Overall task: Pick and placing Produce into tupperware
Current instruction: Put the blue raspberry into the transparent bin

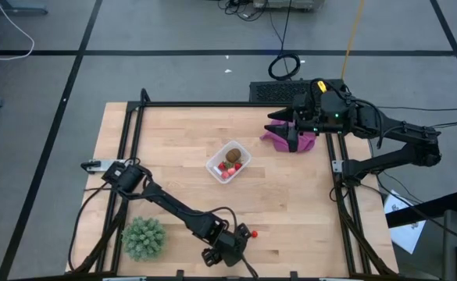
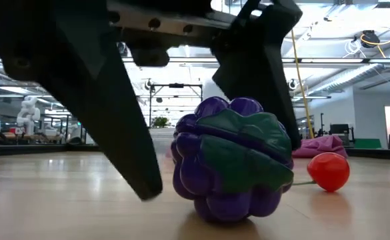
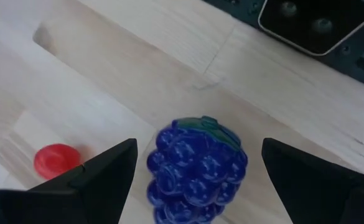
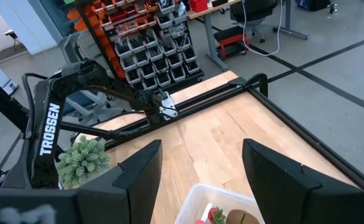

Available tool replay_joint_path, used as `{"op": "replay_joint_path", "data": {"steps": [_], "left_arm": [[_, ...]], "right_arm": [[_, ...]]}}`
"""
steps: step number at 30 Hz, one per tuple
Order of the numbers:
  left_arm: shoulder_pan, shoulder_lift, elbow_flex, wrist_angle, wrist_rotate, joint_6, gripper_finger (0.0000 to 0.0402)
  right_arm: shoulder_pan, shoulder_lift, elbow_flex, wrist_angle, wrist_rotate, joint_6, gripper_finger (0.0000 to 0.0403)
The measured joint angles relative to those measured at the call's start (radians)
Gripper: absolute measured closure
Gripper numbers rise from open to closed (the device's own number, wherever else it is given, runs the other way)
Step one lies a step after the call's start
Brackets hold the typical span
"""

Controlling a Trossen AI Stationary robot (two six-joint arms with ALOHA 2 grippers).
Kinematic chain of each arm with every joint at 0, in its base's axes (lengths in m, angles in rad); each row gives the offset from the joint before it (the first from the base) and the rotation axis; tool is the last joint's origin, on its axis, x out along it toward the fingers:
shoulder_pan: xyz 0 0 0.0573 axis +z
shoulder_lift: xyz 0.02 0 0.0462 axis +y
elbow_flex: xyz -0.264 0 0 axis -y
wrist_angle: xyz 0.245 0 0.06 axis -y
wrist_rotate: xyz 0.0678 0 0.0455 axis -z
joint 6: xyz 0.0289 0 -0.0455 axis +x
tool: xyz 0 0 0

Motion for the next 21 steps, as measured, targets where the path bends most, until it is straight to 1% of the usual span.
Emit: {"op": "replay_joint_path", "data": {"steps": [12,17,21], "left_arm": [[0.002,0.010,0.000,0.033,0.005,-0.016,0.0055],[0.005,0.031,0.000,0.027,0.032,-0.042,0.0055],[0.005,0.029,0.000,0.033,0.018,-0.042,0.0055]], "right_arm": [[0.000,0.000,0.000,0.007,0.000,0.000,0.0188],[0.000,0.000,0.000,0.007,0.000,0.000,0.0188],[0.000,0.000,0.000,0.007,0.000,0.000,0.0188]]}}
